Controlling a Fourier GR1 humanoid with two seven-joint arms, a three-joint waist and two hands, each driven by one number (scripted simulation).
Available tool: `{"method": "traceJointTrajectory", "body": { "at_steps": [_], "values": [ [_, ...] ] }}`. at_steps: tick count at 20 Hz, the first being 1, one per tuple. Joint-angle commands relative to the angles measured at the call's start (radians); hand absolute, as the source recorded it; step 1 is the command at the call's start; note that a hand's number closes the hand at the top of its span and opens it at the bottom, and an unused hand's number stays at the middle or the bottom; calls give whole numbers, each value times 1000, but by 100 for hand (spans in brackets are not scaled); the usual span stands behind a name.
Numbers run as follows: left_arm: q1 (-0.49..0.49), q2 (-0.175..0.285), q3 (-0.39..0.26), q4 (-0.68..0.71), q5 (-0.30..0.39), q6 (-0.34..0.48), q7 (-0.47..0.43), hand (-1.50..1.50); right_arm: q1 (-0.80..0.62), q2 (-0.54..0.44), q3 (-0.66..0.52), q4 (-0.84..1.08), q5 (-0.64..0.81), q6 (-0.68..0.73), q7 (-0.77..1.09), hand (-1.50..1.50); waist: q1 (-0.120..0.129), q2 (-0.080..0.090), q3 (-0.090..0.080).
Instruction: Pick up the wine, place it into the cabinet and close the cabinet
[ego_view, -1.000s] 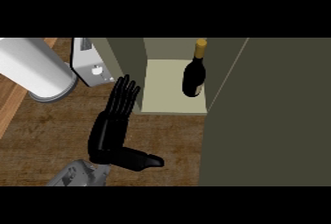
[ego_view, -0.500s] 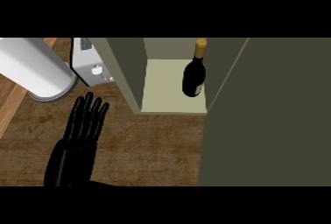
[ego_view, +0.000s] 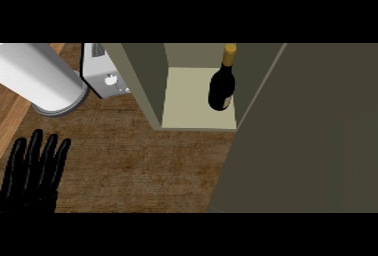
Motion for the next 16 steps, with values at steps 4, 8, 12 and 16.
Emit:
{"method": "traceJointTrajectory", "body": {
  "at_steps": [4, 8, 12, 16],
  "values": [
    [221, 78, 214, -27, 119, -205, -81, -150, -47, 93, 256, -90, 117, -94, 129, 150, 3, -5, -3],
    [291, 122, 302, -81, 149, -244, -48, -150, -177, 133, 426, -28, 269, -233, 161, 150, 7, -7, -3],
    [351, 158, 436, -87, 215, -340, -31, -150, -327, 135, 496, 48, 361, -371, 166, 150, 11, -6, -3],
    [386, 127, 486, -12, 219, -452, -69, -150, -544, 135, 486, 204, 368, -490, 162, 150, 14, -3, -3]
  ]
}}
